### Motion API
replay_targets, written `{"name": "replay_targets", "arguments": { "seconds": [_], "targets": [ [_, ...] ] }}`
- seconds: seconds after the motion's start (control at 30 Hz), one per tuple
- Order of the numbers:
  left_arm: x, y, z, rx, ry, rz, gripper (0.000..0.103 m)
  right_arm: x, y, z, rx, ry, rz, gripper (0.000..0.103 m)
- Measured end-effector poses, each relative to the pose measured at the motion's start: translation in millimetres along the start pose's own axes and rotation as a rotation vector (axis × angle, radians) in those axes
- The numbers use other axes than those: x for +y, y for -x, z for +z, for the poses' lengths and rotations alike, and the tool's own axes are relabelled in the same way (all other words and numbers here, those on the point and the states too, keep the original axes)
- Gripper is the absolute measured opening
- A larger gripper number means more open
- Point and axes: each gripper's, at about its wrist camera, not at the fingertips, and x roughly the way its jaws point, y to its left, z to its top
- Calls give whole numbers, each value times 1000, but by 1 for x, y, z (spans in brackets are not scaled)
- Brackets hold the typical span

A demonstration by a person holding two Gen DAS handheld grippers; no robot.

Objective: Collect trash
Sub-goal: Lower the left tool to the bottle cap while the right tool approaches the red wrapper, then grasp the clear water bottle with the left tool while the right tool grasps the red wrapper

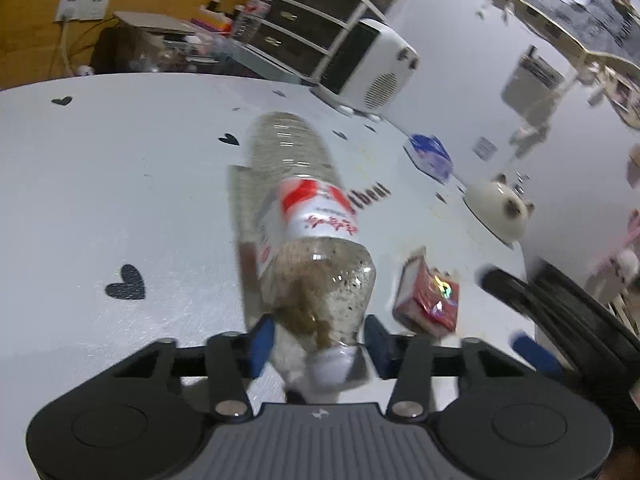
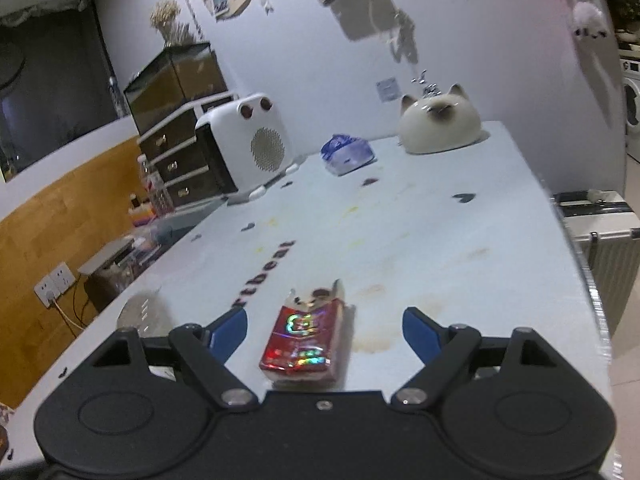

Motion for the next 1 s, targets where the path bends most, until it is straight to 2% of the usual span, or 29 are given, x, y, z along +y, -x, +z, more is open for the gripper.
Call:
{"name": "replay_targets", "arguments": {
  "seconds": [0.07, 0.37, 0.47, 0.53, 0.7, 0.83, 0.93, 1.0],
  "targets": [
    [4, 7, -1, 4, -36, 6, 40, 9, -11, -2, 10, 32, 1, 79],
    [16, 28, -9, 36, -93, -4, 37, 26, -45, -12, 68, 89, 2, 75],
    [16, 37, -16, 43, -126, -20, 37, 31, -51, -17, 93, 118, -16, 61],
    [16, 40, -19, 43, -135, -20, 37, 31, -47, -19, 96, 129, -10, 56],
    [17, 47, -21, 28, -144, -18, 37, 29, -21, -26, 120, 171, 4, 54],
    [18, 48, -20, 21, -155, -7, 37, 23, 19, -43, 130, 191, 31, 54],
    [16, 47, -19, 10, -176, 17, 40, 18, 50, -60, 132, 230, 45, 54],
    [14, 48, -18, -2, -195, 43, 53, 13, 72, -70, 137, 244, 64, 54]
  ]
}}
